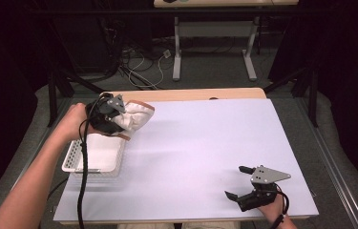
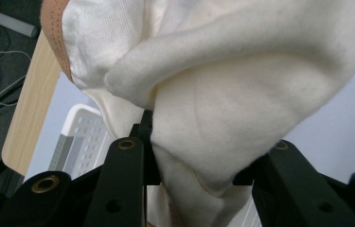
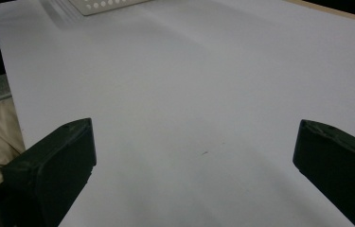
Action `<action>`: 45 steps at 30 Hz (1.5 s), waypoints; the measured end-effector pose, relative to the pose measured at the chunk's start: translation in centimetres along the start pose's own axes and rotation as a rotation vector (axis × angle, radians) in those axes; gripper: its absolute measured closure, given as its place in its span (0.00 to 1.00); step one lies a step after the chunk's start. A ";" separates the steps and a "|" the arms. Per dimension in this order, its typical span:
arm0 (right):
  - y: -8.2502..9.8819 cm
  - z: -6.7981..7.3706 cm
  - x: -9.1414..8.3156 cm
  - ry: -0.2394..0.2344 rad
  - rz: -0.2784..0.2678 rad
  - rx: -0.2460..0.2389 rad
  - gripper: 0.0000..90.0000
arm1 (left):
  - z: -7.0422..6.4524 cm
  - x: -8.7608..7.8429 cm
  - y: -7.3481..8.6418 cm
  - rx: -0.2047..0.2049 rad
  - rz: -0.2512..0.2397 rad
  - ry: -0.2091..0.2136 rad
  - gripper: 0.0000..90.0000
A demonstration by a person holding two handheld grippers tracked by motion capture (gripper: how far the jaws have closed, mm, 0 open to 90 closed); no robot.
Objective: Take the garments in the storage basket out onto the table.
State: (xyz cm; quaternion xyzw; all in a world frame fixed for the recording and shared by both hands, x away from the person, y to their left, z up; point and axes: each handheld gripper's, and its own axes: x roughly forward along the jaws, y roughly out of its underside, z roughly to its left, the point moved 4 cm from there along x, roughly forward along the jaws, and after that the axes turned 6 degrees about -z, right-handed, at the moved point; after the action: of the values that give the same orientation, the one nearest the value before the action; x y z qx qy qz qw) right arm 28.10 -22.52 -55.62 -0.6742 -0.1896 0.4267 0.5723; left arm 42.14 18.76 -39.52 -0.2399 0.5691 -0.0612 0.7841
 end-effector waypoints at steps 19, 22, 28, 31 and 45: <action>0.0 0.0 0.0 0.002 -0.003 -0.002 0.00 | -0.8 1.7 -1.9 0.040 -0.019 0.046 0.74; 0.0 0.0 0.0 0.002 -0.002 -0.001 0.00 | -0.8 1.9 -2.0 0.038 -0.019 0.047 0.74; 0.0 0.0 0.0 0.000 0.000 0.000 0.00 | -1.0 2.4 -2.5 0.049 -0.024 0.056 0.74; 0.0 0.0 0.0 0.000 0.003 0.001 0.00 | -1.1 2.7 -2.7 0.051 -0.029 0.062 0.74; 0.0 0.0 0.0 -0.001 -0.001 0.002 0.00 | -1.8 4.0 -3.8 0.069 -0.035 0.091 0.74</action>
State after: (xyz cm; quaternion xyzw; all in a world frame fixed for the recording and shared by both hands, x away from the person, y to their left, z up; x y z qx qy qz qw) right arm 28.10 -22.52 -55.66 -0.6734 -0.1900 0.4269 0.5729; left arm 42.53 13.41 -41.73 -0.2195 0.5973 -0.1054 0.7642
